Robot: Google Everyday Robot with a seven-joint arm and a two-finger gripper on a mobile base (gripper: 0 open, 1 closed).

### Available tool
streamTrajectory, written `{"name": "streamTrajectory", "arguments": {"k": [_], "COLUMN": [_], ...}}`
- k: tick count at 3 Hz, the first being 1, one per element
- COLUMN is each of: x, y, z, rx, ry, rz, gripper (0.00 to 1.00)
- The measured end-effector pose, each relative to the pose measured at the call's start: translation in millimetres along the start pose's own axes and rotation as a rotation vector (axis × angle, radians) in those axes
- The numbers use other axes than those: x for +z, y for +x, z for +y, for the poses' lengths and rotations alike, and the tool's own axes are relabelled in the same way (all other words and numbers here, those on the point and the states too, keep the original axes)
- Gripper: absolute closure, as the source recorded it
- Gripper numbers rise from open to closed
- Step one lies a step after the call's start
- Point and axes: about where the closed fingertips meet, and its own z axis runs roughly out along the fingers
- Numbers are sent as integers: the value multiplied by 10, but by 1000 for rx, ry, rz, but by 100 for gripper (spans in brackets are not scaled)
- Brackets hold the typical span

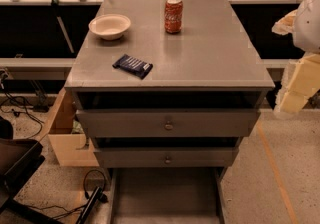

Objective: Place coke can into bottom drawer

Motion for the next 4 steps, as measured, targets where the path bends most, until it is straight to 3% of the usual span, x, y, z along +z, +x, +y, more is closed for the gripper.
{"name": "streamTrajectory", "arguments": {"k": [2, 3, 4], "x": [0, 262, 557], "y": [6, 104, 138], "z": [5, -37, -91], "rx": [28, 182, 317], "ry": [12, 1, 19], "rz": [-16, -104, -256], "gripper": [0, 0, 0]}}
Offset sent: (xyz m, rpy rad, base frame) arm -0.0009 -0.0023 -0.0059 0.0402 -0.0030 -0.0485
